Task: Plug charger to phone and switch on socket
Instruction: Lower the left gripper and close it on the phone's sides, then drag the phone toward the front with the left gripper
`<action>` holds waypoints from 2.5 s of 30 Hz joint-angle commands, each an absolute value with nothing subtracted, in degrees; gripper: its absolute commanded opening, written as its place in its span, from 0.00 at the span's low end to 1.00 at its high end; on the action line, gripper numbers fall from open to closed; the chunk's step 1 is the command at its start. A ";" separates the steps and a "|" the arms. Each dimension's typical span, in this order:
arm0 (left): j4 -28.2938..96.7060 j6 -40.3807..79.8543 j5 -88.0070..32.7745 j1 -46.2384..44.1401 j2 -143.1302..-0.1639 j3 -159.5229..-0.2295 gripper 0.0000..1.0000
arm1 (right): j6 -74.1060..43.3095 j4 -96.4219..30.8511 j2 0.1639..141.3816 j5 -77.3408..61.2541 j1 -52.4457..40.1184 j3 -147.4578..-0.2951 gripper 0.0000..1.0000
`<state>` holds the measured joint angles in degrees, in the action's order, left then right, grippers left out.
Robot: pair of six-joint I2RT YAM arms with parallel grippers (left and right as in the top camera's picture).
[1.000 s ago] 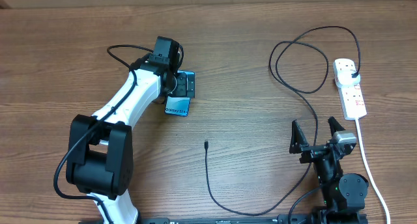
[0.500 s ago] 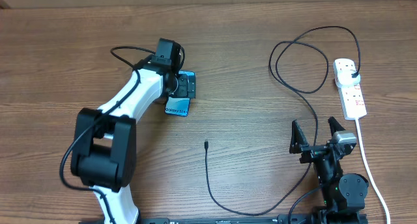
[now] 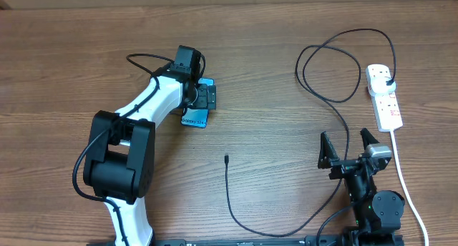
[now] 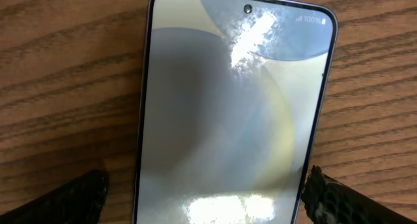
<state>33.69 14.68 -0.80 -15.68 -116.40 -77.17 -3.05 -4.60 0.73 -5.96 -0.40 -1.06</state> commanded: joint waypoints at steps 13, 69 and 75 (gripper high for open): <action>35.92 13.74 -4.05 -16.19 -118.61 -76.84 1.00 | -3.31 -4.43 0.14 -5.65 -0.60 -0.45 1.00; 54.70 20.40 -1.98 -19.97 -118.76 -76.84 0.74 | -3.31 -4.43 0.14 -5.65 -0.62 -0.45 1.00; 58.24 26.26 -0.80 -19.99 -118.76 -76.84 0.75 | -3.31 -4.43 0.14 -5.65 -0.62 -0.45 1.00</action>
<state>57.80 21.32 -1.96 -19.79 -116.49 -78.48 -3.01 -4.60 0.73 -5.98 -0.43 -1.06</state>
